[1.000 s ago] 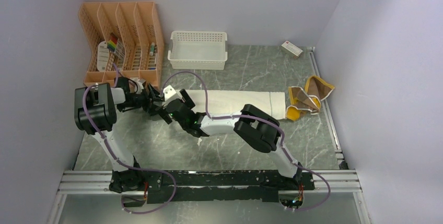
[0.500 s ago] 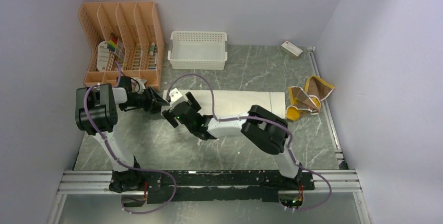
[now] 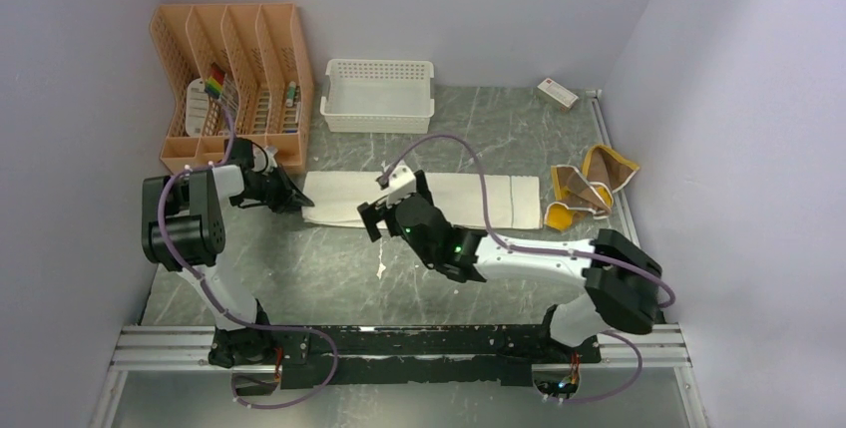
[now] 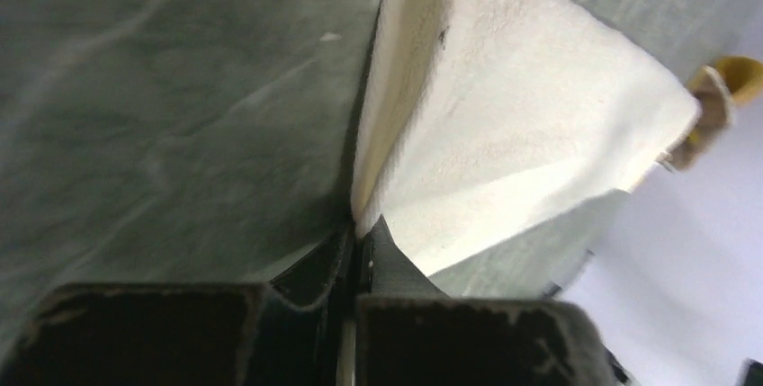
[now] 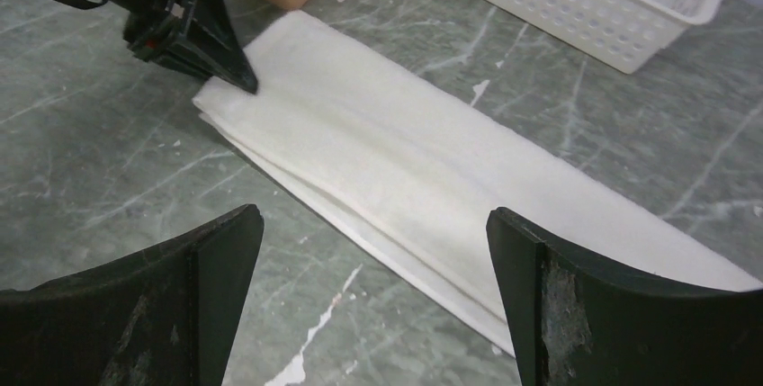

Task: Roll the towels
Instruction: Fold the towel at the center of the board.

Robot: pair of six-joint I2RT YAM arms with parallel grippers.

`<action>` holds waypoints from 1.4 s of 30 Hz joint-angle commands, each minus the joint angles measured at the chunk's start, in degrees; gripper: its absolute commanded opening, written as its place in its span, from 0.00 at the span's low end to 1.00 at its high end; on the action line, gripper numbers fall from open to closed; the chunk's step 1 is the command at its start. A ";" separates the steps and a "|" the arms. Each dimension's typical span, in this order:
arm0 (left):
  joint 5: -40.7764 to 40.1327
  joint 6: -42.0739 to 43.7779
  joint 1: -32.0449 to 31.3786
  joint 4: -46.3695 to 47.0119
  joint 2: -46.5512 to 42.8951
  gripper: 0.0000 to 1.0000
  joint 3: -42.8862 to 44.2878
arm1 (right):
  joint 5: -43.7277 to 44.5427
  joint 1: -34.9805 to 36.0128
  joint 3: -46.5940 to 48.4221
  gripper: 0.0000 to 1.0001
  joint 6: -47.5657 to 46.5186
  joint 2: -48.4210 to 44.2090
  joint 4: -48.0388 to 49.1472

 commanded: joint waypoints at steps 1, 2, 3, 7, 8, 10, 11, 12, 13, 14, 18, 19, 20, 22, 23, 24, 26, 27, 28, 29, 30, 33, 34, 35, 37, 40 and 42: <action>-14.66 5.67 1.41 -7.25 -5.09 0.07 1.76 | 2.43 -0.21 -3.16 0.98 2.37 -6.90 -7.16; -15.33 7.64 2.26 -7.89 -6.07 0.07 2.08 | 2.62 -0.22 -3.77 0.98 2.63 -8.63 -8.77; -15.63 8.19 3.43 -8.24 -7.02 0.07 2.10 | 2.84 -0.22 -4.13 0.98 2.89 -10.37 -10.41; -20.59 11.93 6.42 -11.17 -9.09 0.07 3.53 | 3.01 -0.25 -5.36 0.98 3.09 -17.45 -15.84; -23.14 12.71 6.47 -11.93 -9.57 0.07 4.00 | 3.05 -0.31 -5.51 0.99 2.88 -18.69 -16.58; -28.93 13.97 6.55 -12.20 -11.43 0.07 4.26 | 3.24 -0.30 -5.28 0.99 2.41 -20.28 -18.37; -32.05 14.61 6.63 -12.16 -12.76 0.07 4.49 | 3.27 -0.30 -5.06 0.99 2.06 -20.76 -19.18; -35.28 15.31 6.65 -12.16 -14.17 0.07 4.82 | 3.23 -0.31 -4.64 0.99 1.82 -21.09 -20.13; -38.42 15.99 6.65 -12.15 -15.36 0.07 5.22 | 3.32 -0.32 -4.26 0.99 1.69 -21.40 -21.11; -40.34 16.57 6.68 -12.22 -16.56 0.07 5.72 | 3.41 -0.32 -4.01 0.99 1.62 -21.67 -21.93; -46.52 17.81 6.71 -10.91 -20.70 0.07 5.99 | 3.18 -0.30 -3.51 1.00 1.84 -23.56 -24.36; -47.42 18.08 6.71 -10.87 -21.76 0.07 6.09 | 3.18 -0.30 -3.26 1.00 2.10 -24.03 -25.22; -48.10 18.31 6.67 -11.19 -22.71 0.07 6.63 | 3.12 -0.34 -2.88 1.00 2.36 -24.50 -26.25; -47.73 18.27 6.45 -11.97 -25.04 0.07 8.31 | 3.24 -0.30 -2.15 1.00 2.93 -25.37 -28.26; -47.97 18.41 5.84 -12.21 -25.89 0.07 9.16 | 3.29 -0.34 -1.89 1.00 3.19 -25.82 -29.17; -49.50 18.32 4.57 -13.10 -26.44 0.07 10.51 | 3.34 -0.35 -1.68 1.00 3.31 -26.41 -29.82; -54.18 18.22 1.27 -16.33 -26.40 0.07 14.85 | 3.46 -0.34 -1.23 1.00 3.57 -27.34 -30.77; -56.36 18.26 -0.40 -18.38 -25.84 0.07 17.01 | 3.51 -0.35 -0.99 1.00 3.69 -27.77 -31.30; -58.17 18.51 -2.28 -20.37 -24.95 0.07 19.03 | 3.52 -0.31 -0.74 1.00 3.88 -28.18 -31.67; -59.41 18.88 -4.09 -22.33 -23.65 0.07 20.92 | 3.48 -0.34 -0.41 1.00 3.96 -28.36 -32.01; -60.55 19.38 -5.78 -24.58 -22.20 0.07 22.71 | 3.37 -0.29 -0.12 1.00 4.10 -28.49 -32.37; -63.94 19.70 -11.54 -29.88 -18.03 0.07 26.35 | 3.22 -0.27 0.77 1.00 4.60 -28.71 -33.77; -64.59 19.83 -13.19 -30.99 -16.72 0.07 27.05 | 3.24 -0.29 1.09 1.00 4.83 -28.75 -34.36; -65.29 19.77 -14.58 -32.20 -15.54 0.07 27.67 | 3.41 -0.34 1.39 1.00 5.13 -28.86 -35.15; -66.96 18.88 -17.13 -34.73 -13.15 0.07 29.13 | 3.49 -0.34 1.86 1.00 5.70 -29.25 -36.42; -68.28 17.93 -20.65 -38.10 -10.09 0.07 31.14 | 3.50 -0.30 1.92 1.00 6.59 -30.93 -37.76; -70.01 16.41 -23.76 -40.64 -8.00 0.07 32.94 | 3.62 -0.29 1.84 1.00 7.02 -32.06 -38.62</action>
